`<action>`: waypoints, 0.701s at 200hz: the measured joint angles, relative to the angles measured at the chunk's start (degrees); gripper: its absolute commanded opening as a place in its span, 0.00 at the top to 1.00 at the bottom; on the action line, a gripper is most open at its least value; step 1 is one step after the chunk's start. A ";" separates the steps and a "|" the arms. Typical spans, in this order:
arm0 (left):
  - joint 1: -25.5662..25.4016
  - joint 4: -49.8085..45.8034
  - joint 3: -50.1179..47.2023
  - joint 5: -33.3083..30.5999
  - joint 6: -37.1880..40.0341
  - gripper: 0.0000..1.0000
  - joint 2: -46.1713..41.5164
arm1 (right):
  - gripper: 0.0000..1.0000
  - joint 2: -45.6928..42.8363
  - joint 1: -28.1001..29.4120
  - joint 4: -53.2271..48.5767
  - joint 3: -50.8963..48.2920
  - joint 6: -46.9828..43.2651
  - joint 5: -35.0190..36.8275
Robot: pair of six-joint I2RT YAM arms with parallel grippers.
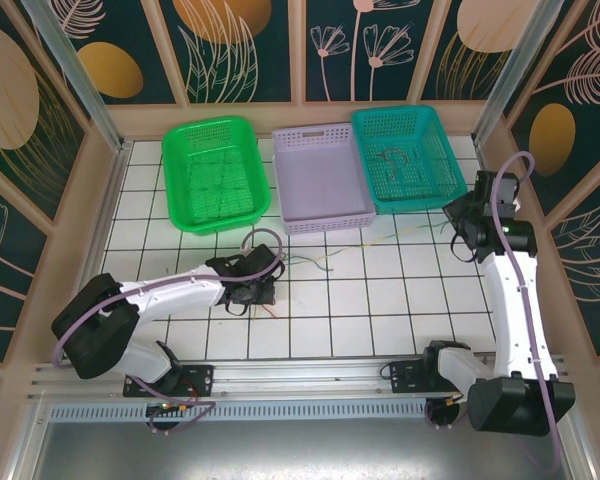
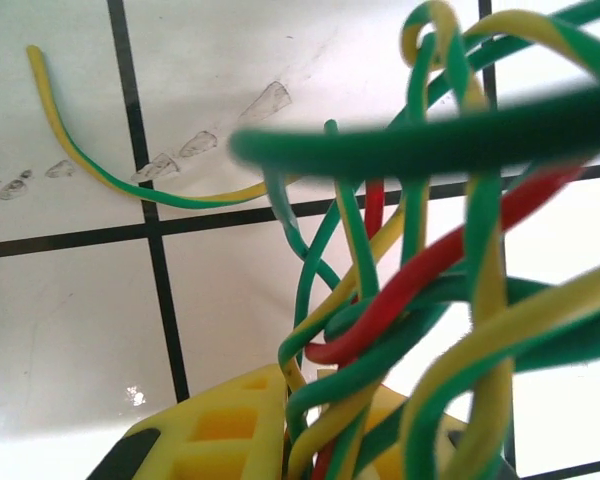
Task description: Untangle the cables
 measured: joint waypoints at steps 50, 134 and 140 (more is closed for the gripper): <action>-0.02 2.60 0.26 0.33 -0.09 1.00 0.13 | 1.00 4.26 -2.10 -0.72 7.32 -3.76 1.68; 0.28 6.25 0.68 0.02 -0.20 1.00 1.88 | 1.00 10.80 -3.74 -5.14 23.06 -5.95 2.91; 0.66 7.06 0.13 0.42 -0.35 1.00 1.46 | 1.00 11.06 -3.80 -5.35 23.87 -6.10 2.93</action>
